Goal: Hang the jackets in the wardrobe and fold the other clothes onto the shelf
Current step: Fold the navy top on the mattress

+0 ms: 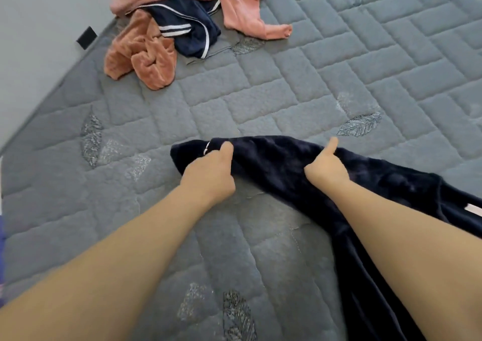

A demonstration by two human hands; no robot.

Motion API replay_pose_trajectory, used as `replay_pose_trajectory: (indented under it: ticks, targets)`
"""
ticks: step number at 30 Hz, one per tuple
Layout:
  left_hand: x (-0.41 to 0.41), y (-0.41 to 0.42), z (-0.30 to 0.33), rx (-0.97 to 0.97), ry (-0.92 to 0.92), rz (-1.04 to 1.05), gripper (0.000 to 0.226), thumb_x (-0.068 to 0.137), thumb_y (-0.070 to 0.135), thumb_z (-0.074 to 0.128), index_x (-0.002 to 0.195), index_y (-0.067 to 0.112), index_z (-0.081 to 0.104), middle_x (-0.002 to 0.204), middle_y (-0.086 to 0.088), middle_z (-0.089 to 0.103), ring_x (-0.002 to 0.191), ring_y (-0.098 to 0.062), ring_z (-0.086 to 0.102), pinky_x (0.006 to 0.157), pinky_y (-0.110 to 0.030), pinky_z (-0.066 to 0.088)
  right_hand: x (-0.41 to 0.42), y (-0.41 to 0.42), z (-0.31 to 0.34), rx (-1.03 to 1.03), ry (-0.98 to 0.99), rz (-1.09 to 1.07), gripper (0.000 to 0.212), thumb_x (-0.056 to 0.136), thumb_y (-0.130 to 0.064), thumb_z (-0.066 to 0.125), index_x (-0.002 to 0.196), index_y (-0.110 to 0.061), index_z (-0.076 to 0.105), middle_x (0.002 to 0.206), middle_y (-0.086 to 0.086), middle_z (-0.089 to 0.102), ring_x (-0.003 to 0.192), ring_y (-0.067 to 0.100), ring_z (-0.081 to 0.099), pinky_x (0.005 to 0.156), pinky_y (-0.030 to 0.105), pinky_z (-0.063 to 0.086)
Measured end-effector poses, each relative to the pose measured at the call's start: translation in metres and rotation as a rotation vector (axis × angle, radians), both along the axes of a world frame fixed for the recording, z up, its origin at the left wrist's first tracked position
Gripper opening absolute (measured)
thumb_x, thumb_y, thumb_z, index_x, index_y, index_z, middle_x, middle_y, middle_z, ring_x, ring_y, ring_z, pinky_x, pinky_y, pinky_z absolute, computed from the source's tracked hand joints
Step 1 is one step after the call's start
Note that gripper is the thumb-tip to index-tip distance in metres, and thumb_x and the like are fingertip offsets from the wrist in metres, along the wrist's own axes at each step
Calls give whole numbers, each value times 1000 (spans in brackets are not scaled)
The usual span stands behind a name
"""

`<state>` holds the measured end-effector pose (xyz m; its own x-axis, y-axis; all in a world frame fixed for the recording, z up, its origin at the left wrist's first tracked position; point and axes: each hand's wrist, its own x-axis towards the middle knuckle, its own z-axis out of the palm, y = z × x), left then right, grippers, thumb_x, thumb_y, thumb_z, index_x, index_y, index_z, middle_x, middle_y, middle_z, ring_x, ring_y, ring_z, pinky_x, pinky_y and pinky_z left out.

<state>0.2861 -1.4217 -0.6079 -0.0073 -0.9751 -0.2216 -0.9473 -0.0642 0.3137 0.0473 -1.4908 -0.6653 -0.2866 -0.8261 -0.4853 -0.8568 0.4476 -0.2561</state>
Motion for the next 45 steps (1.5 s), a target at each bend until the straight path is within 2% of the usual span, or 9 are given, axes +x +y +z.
replay_pose_trajectory:
  ticks: [8,13,16,19,24,28,35,41,45]
  targets:
    - [25,3,-72,384,446,964,93,76,33,70,147,43,11,144,-11,19,125,-39,34,104,-48,40,32,69,-33,98,273,648,72,84,-44,58,141,-18,23,127,7,41,113,30,47,84,41,41]
    - [23,-33,-77,233,690,945,22,89,12,57,111,14,58,119,-15,60,105,-37,60,89,-47,54,31,60,-29,128,248,654,29,88,-16,46,117,-18,43,104,5,57,82,26,49,70,35,37]
    - [40,-52,-46,-222,335,480,10,87,8,55,85,18,54,89,-6,58,86,-32,58,71,-39,42,29,54,-19,186,78,549,26,83,-16,46,107,-21,56,100,0,61,87,24,57,76,35,50]
    - [73,-40,-33,-575,-344,86,20,87,14,52,104,22,60,111,-5,59,105,-33,52,93,-49,34,25,58,-12,204,74,528,24,82,-18,47,100,-21,63,103,-2,54,93,24,56,80,34,49]
    - [71,19,-47,734,-529,342,62,91,33,36,151,18,33,163,-10,12,148,-39,5,116,-60,-2,16,83,-6,250,142,716,30,85,-27,51,114,-21,49,117,1,38,105,23,40,86,33,40]
    - [-3,37,-53,464,-129,531,51,85,25,42,134,12,46,141,-11,39,130,-33,36,105,-45,31,-11,101,-9,145,-3,677,49,90,-33,49,138,-25,41,141,1,32,128,24,35,108,35,31]
    - [-150,41,-50,289,118,65,34,87,15,42,120,15,50,123,-7,49,108,-29,45,89,-38,40,-131,140,-13,194,130,350,62,98,-41,36,155,-29,17,163,2,7,148,24,8,120,47,9]
    - [-266,93,-61,1012,304,215,52,89,57,47,116,12,54,98,-8,66,73,-26,62,71,-34,48,-265,215,-14,207,230,-115,61,96,-42,37,153,-24,22,162,4,13,146,28,14,119,50,9]
    - [-311,138,-86,734,400,474,43,82,32,60,110,-1,57,99,-12,66,89,-31,62,84,-39,54,-336,271,-17,255,202,-688,76,85,-41,51,151,-19,19,158,12,15,141,35,19,115,51,16]
